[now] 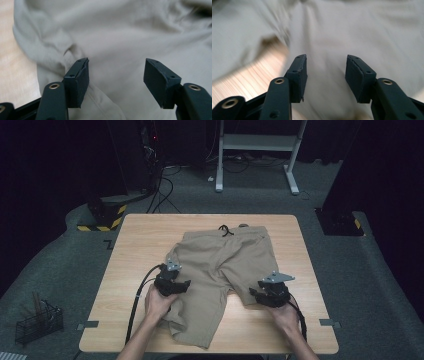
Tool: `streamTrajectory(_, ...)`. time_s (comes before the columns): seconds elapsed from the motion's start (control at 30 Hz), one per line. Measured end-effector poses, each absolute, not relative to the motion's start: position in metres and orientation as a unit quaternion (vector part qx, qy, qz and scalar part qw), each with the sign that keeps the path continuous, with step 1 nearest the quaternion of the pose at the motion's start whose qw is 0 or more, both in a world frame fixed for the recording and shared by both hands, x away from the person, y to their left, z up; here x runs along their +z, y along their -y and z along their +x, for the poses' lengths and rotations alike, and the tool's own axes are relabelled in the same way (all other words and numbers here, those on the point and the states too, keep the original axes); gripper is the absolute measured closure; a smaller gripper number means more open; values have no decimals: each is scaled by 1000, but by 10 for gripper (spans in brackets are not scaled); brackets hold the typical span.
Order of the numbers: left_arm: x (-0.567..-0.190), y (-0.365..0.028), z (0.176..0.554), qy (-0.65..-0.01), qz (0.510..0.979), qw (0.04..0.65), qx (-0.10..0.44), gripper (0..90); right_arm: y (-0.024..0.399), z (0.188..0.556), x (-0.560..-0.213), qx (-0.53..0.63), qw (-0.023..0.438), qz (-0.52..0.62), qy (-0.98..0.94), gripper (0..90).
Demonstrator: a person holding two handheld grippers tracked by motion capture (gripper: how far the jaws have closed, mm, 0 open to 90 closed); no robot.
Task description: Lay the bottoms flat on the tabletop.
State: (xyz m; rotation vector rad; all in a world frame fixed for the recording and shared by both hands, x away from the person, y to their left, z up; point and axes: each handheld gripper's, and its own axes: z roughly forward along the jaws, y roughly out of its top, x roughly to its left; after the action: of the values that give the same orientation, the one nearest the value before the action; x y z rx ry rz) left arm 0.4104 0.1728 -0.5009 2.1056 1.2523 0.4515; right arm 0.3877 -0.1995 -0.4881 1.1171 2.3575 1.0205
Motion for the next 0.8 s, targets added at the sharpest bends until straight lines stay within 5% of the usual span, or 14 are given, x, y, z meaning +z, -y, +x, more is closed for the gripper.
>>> streamTrajectory(0.1,-515,-176,406,-485,794,321,178,373,205,389,-500,337,166,402,-835,566)
streamTrajectory(0.23,-521,-174,399,-479,784,334,212,380,204,394,-512,313,177,383,-851,874)
streamTrajectory(0.5,-526,-176,394,-475,775,351,226,381,210,403,-481,354,179,381,-835,894)
streamTrajectory(0.8,-526,-176,394,-475,775,349,227,381,207,465,-442,380,210,426,-794,892)
